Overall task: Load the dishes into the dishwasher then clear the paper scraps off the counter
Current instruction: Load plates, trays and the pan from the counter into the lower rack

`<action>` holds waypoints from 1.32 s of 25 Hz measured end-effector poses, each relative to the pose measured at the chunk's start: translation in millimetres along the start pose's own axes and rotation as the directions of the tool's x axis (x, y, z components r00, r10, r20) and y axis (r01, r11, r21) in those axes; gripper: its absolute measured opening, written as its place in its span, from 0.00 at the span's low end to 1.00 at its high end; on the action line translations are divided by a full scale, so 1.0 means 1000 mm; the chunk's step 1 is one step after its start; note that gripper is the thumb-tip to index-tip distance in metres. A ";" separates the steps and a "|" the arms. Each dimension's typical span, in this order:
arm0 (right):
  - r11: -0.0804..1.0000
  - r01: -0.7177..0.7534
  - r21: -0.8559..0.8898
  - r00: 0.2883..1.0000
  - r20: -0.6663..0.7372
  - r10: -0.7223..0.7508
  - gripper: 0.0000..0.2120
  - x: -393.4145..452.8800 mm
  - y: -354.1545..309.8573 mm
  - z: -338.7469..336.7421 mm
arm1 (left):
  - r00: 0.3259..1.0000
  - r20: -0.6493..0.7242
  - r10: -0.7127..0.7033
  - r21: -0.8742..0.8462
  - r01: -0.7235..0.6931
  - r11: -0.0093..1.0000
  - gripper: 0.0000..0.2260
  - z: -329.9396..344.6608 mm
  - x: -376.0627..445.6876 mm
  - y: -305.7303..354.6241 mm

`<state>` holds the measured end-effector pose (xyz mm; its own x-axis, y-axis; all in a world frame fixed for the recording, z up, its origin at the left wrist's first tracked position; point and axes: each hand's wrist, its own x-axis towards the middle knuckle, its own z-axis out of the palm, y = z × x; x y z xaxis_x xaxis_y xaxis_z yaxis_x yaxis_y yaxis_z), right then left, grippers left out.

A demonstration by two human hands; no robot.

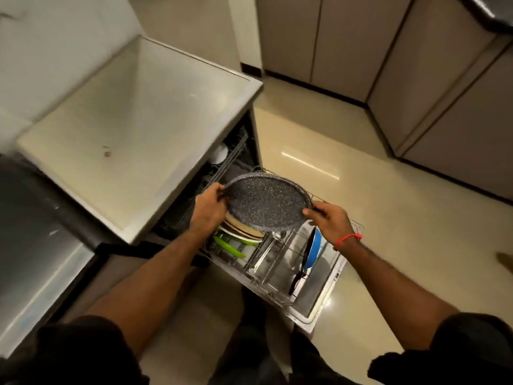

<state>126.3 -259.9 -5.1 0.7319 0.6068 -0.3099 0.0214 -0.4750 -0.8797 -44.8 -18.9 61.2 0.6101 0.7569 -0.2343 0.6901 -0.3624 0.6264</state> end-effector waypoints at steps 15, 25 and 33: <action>0.992 -0.123 -0.021 0.937 -0.332 0.109 0.09 0.280 0.214 0.140 | 0.989 0.016 0.145 0.257 -0.145 0.956 0.14 0.269 0.371 -0.136; 0.953 -0.250 -0.170 0.962 -0.154 0.225 0.13 0.324 0.274 0.200 | 0.963 0.270 -0.016 0.518 -0.132 0.846 0.13 0.314 0.427 -0.216; 0.934 -0.272 -0.231 0.960 -0.127 0.248 0.26 0.308 0.247 0.187 | 0.999 -0.023 -0.045 0.274 0.050 0.960 0.17 0.297 0.388 -0.211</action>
<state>229.9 -71.5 -385.6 0.7946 0.3840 -0.4702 -0.0218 -0.7560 -0.6542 161.9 189.8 -383.1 0.5690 0.7849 -0.2452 0.8000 -0.4595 0.3858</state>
